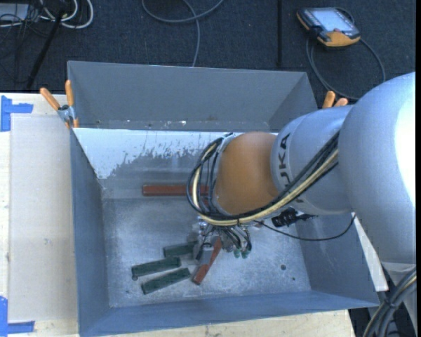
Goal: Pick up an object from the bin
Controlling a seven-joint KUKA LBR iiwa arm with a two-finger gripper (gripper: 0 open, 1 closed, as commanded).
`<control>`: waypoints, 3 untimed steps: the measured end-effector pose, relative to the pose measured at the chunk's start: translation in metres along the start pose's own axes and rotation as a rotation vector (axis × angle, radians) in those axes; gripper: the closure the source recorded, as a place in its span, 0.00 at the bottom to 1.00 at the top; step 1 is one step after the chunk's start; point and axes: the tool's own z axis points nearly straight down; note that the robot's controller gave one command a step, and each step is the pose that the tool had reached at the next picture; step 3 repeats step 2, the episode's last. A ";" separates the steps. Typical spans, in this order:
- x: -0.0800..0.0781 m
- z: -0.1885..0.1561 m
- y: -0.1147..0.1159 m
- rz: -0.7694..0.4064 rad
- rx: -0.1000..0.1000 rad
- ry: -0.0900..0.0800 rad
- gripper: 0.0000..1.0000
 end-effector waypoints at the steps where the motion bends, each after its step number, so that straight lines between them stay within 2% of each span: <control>1: 0.000 0.000 0.000 0.000 0.000 0.000 1.00; 2: 0.006 -0.046 -0.005 -0.020 0.002 0.009 1.00; 3: 0.006 -0.046 -0.005 -0.020 0.002 0.009 1.00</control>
Offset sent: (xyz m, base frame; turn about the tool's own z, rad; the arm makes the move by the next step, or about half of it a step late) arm -0.0079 -0.0159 0.1520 -0.0621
